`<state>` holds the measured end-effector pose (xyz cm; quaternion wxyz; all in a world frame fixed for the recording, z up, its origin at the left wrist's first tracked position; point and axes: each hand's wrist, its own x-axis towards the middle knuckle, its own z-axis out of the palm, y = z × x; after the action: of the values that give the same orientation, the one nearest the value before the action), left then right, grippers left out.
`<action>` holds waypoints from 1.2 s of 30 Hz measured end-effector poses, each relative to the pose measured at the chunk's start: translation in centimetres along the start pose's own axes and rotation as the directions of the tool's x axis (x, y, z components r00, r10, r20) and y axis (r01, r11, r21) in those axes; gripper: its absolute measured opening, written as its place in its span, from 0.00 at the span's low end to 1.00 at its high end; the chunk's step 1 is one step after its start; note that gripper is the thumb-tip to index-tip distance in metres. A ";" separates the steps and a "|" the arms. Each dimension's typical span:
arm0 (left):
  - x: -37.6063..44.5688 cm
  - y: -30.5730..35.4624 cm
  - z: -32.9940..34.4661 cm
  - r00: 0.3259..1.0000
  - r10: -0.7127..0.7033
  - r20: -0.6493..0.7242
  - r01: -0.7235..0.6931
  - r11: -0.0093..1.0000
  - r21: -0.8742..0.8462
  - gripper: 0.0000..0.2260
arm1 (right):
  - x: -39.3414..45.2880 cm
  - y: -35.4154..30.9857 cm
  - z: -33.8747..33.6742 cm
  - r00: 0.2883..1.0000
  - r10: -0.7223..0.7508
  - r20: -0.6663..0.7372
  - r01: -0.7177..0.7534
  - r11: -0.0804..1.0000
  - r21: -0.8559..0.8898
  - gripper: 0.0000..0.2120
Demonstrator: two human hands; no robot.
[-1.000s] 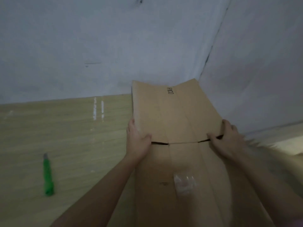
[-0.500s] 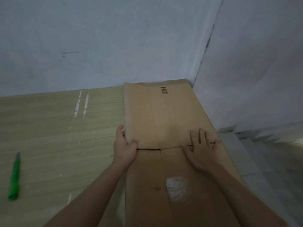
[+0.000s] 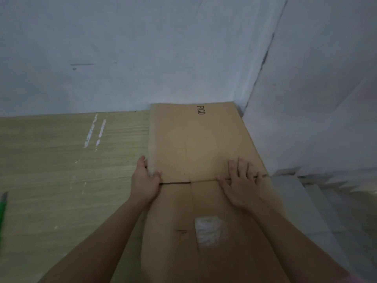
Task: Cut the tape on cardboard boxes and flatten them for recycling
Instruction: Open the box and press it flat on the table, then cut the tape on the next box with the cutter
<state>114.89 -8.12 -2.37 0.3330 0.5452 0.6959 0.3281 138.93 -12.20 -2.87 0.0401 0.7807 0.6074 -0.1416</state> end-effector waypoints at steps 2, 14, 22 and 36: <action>0.1 0.5 -0.3 0.999 0.040 0.021 -0.042 0.989 0.142 0.20 | 0.0 -0.1 0.0 1.000 0.006 -0.005 -0.006 1.000 -0.018 0.33; 0.2 1.8 -7.5 0.919 0.058 0.390 -0.246 0.857 0.453 0.30 | -1.6 -5.0 -4.6 1.000 0.002 0.003 -0.001 0.996 -0.092 0.32; 0.2 1.5 -24.2 0.837 0.401 0.373 -0.548 0.625 0.557 0.30 | -6.1 -19.7 -10.5 0.904 -0.327 -0.276 0.326 0.944 -0.050 0.28; 1.7 -11.1 -52.7 0.906 0.397 0.148 -0.380 0.605 0.700 0.27 | -11.7 -47.6 -9.2 0.796 -0.472 -0.379 0.536 0.840 0.080 0.27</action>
<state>65.27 -13.56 18.02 0.0080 0.7647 0.6361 0.1023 92.21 -8.68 14.35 -0.1779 0.6024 0.7755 -0.0634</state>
